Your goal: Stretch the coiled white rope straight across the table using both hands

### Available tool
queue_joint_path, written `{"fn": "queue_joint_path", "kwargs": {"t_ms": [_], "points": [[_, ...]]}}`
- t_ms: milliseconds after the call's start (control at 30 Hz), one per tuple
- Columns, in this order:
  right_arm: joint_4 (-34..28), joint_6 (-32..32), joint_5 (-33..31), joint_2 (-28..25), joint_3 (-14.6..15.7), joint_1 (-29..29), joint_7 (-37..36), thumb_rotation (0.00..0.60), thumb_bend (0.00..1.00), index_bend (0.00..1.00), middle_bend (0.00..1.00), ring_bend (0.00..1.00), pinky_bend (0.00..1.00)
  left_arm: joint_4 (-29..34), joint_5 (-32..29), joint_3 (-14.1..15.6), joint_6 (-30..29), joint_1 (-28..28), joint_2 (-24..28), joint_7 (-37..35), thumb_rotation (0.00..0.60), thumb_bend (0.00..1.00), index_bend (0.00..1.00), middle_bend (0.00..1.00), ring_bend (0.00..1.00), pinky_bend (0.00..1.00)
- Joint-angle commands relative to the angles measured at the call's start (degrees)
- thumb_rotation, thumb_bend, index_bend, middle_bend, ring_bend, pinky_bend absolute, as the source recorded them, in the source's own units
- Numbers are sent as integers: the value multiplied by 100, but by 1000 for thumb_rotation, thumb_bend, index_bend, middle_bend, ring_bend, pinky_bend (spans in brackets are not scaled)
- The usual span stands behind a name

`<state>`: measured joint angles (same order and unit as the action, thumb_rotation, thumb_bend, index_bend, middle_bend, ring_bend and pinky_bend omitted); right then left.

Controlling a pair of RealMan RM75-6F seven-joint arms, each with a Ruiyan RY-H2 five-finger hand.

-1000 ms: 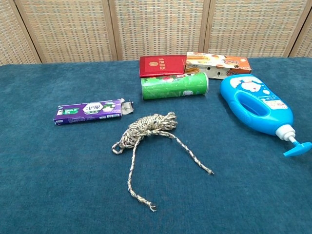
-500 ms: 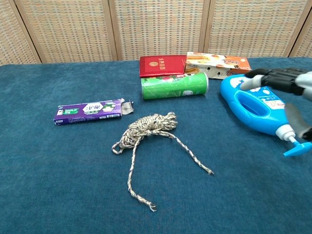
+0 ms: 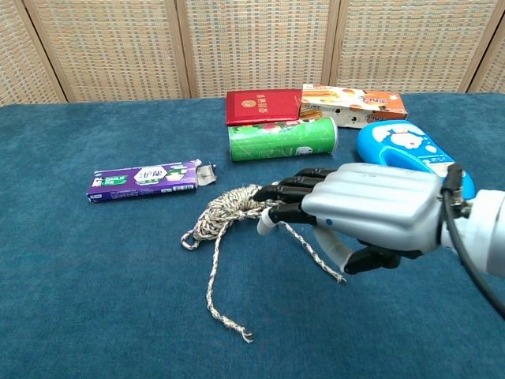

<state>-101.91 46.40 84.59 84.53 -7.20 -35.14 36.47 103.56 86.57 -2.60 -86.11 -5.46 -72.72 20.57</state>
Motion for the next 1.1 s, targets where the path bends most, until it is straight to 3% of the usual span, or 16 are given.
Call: {"fn": "queue_joint_path", "kwargs": {"t_ms": [33,500,1100], "points": [[218,-168,-272,199,-60,-170,255,600,942,193,0,0,0,-8,-26,-4,23,-11,-6,12,600,0,0,0,0,0],[656,-89,-882,478,265,-391,646,600,941,313,0,0,0,-3,-157,-31,111,-68,-2,41,600,0,0,0,0,0],[997,188,-1109,442,629,-328,519,600,942,350,0,0,0,-6,-134,16,107,-76,-32,88,600,0,0,0,0,0]]}}
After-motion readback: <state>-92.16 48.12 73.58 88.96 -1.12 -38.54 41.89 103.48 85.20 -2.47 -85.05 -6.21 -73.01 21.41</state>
